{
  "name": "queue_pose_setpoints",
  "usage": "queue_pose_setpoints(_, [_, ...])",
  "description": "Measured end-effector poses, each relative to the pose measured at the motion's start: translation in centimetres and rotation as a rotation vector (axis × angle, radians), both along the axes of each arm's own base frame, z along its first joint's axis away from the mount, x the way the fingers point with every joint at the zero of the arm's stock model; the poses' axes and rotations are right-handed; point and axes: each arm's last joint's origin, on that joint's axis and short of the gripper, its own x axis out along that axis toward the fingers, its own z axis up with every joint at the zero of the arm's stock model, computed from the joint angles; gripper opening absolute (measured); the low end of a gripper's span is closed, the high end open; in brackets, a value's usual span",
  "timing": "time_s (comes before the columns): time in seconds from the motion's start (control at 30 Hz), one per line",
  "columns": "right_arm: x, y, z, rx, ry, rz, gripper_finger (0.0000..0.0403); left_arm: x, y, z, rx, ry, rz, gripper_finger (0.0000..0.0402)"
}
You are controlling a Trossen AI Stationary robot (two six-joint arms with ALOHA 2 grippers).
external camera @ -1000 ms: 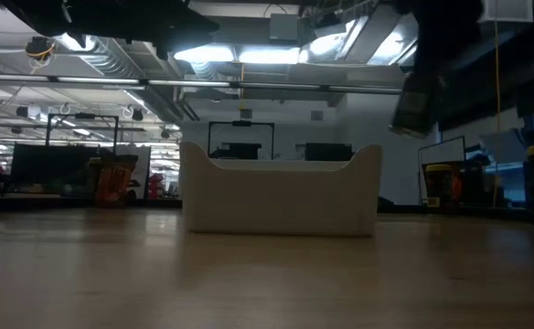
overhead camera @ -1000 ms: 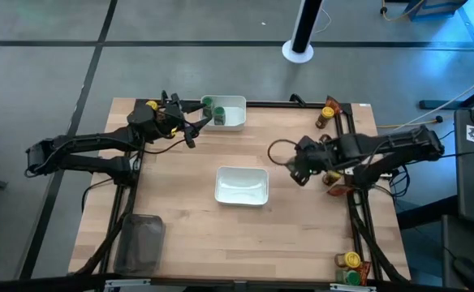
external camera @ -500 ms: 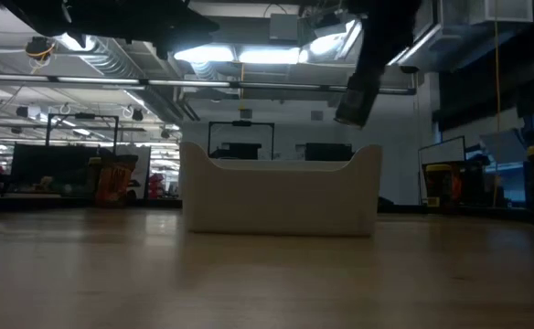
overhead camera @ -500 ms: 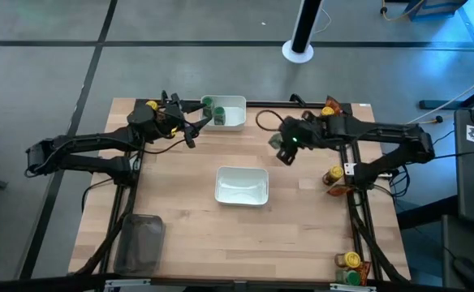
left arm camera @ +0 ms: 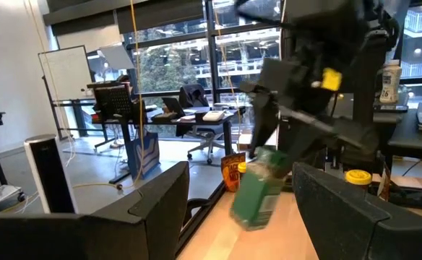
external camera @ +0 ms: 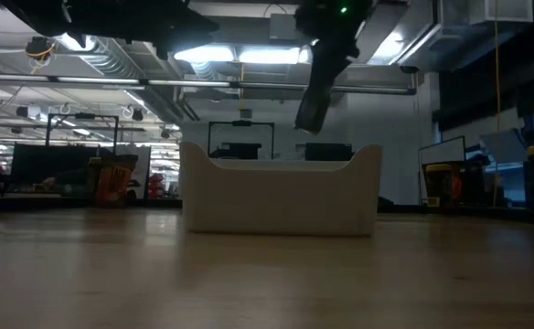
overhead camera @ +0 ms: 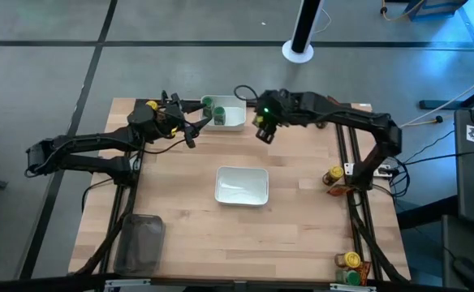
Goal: Sort spices by type
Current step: Put the top green seasoning bottle into the top white bin
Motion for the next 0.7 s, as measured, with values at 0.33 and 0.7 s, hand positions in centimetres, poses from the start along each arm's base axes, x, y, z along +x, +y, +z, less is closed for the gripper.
queue_pose_setpoints(0.33, [2.6, -5.0, -2.2, -0.006, -0.047, 0.021, 0.0216, 0.0, 0.0, 0.0, 0.006, 0.003, 0.001, 0.0235])
queue_pose_setpoints(0.7, [4.2, -8.6, -4.3, 0.0, -0.133, 0.056, 0.0216, 0.0, 0.0, 0.0, 0.007, 0.004, 0.001, 0.0235])
